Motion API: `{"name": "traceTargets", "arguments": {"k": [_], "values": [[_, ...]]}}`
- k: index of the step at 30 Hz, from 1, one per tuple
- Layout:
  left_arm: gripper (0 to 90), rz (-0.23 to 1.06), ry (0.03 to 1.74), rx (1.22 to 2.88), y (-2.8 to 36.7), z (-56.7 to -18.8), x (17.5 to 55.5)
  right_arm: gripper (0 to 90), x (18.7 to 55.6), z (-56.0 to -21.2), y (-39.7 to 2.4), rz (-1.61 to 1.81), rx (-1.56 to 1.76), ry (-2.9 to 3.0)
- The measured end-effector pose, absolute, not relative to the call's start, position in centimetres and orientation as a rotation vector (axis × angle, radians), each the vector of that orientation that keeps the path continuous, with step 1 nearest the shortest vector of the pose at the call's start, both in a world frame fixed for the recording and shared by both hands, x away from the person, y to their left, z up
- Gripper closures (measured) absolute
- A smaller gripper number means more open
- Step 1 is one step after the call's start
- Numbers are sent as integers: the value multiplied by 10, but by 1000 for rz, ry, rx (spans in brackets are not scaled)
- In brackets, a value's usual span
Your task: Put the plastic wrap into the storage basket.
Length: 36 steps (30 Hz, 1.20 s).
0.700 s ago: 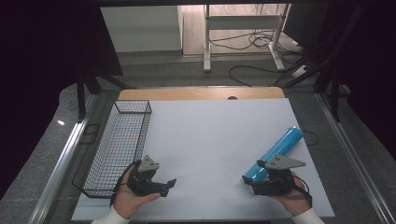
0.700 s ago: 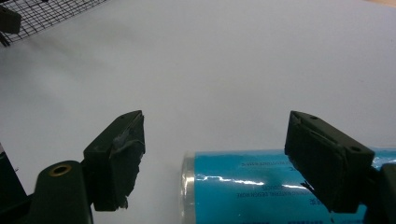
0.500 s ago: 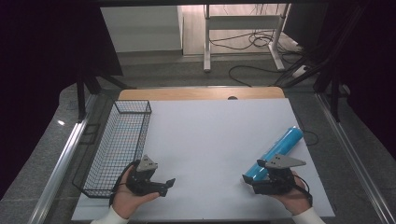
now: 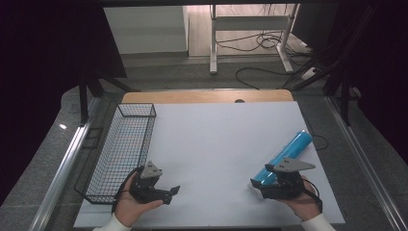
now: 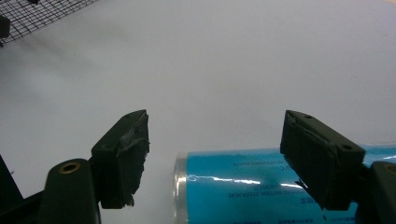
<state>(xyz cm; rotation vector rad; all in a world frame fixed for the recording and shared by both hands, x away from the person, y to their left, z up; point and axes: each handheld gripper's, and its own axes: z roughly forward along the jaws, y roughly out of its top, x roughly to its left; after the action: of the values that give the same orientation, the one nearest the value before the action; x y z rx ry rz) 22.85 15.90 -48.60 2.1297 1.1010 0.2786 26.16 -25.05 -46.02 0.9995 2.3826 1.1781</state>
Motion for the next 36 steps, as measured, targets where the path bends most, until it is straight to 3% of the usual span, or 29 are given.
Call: {"name": "traceTargets", "arguments": {"k": [8, 19, 28, 32, 36], "values": [[129, 277, 1083, 2142, 157, -484, 230, 275, 271, -451, -264, 1147, 1037, 2376], [127, 264, 1073, 2148, 160, -485, 228, 362, 325, -426, -315, 1034, 1222, 2267], [127, 265, 1082, 2155, 159, -485, 229, 544, 365, -423, -352, 921, 1339, 2212], [127, 270, 1083, 2153, 159, -485, 229, 730, 388, -423, -372, 863, 1403, 2171], [127, 271, 1083, 2152, 160, -485, 229, 829, 401, -426, -386, 820, 1442, 2133]]}}
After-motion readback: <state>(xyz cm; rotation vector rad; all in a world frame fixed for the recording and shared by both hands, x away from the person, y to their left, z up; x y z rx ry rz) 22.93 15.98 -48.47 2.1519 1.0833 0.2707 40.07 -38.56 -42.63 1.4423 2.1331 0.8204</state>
